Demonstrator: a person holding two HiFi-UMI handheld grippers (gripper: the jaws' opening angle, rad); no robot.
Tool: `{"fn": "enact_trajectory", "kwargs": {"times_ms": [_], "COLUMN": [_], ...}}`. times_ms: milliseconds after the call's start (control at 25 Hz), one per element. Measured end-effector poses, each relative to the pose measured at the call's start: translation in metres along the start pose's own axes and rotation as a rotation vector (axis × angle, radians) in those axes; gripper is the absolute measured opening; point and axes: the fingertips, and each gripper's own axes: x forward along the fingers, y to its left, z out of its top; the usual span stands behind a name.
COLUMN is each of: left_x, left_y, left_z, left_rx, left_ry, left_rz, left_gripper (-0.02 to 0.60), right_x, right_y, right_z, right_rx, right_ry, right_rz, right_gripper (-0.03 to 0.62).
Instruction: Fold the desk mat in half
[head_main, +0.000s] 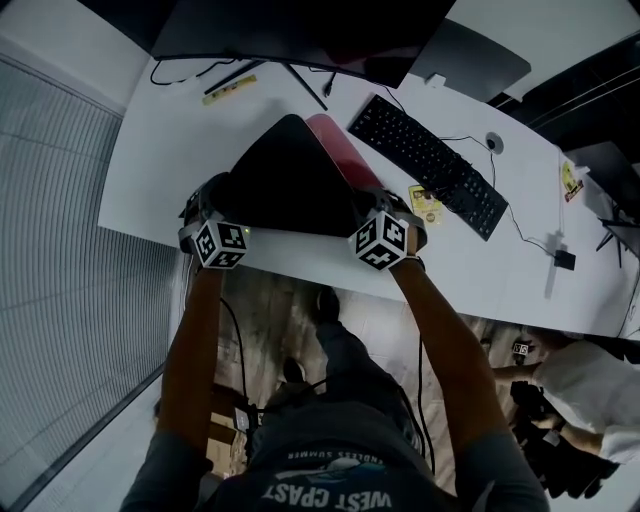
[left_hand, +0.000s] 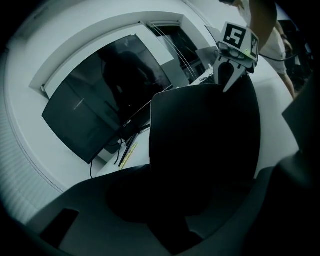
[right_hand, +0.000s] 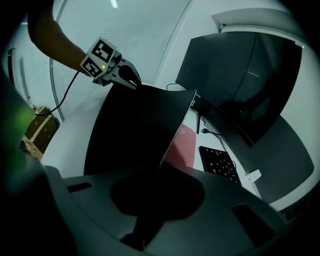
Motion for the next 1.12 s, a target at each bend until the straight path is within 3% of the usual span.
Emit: {"fn": "enact_trajectory", "kwargs": {"times_ms": [120,320,480,760,1120], "left_x": [0.001,-0.016,-0.018,-0.032,-0.071], "left_y": [0.003,0.018,0.003,-0.013,0.009], "left_z": [0.006,0.019,0.012,0.007,0.005], "left_rx": [-0.03,-0.063,-0.059,-0.067,-0.091], "left_ry": [-0.017,-0.094,-0.086,-0.077,-0.108], "left_rz": [0.0,0.068,0.003,-0.036,0.015], "left_gripper": [0.086,0.086,0.086,0.086,0.086], "right_x": [0.004,0.008,0.006,0.006,-0.015], "right_y": [-0.001,-0.009,-0.021,-0.026,-0.033], "right_z": [-0.003,-0.019,-0.03,-0.032,-0.029], "right_rx": [0.036,0.156,0.238,0.244,0.192], "right_ry": [0.029,0.086,0.097,0.098,0.126], "right_rz": [0.033,0.062,0.105,0.114,0.011], "right_gripper": [0.041,0.041,0.064,0.1,0.149]}}
